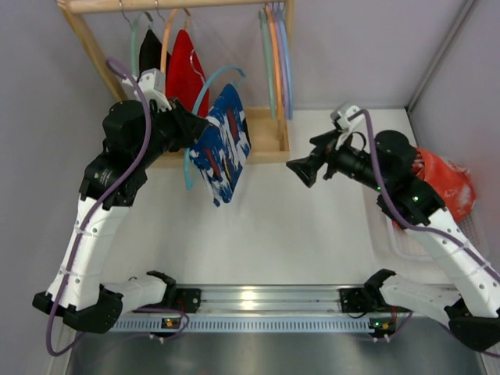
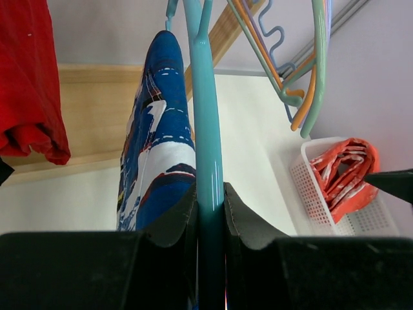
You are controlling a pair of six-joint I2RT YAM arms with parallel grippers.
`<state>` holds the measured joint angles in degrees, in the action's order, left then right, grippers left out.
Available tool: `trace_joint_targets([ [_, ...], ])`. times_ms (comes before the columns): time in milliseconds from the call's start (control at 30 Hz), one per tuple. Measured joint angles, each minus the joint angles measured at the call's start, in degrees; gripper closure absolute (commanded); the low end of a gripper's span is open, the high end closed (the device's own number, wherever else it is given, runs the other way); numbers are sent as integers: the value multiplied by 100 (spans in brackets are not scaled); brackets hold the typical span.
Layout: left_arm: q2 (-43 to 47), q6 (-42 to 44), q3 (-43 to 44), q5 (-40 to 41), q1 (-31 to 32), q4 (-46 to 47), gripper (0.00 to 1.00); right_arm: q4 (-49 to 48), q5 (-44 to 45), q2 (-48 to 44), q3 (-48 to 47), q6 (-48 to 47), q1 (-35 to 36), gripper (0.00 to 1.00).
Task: Remove the trousers from the hanger
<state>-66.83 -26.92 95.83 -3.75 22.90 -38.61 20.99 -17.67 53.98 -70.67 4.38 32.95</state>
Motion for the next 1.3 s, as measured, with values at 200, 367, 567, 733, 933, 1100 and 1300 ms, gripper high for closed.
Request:
trace_joint_targets([
  [200,105,-175,-57,-131,-48,2,100,-319,872,1073,-341,-632,1123,1],
  [367,131,-258,-81,-140,-72,2,100,-671,1631,1755,-667,-1115,2234,1],
  [567,131,-326,-81,-146,-79,2,100,-1021,2133,2358,-1200,-1309,3075,1],
  [733,131,-372,-81,-168,-85,2,100,-1285,2295,2745,-1458,-1294,3250,1],
  [933,131,-472,-81,-234,-90,2,100,-1443,2439,3180,-1598,-1281,3254,6],
  [1100,131,-507,-81,-299,-90,2,100,-1523,2649,3473,-1729,-1287,3252,18],
  [1300,131,-564,-81,-332,-90,2,100,-1550,3034,3528,-1766,-1292,3182,29],
])
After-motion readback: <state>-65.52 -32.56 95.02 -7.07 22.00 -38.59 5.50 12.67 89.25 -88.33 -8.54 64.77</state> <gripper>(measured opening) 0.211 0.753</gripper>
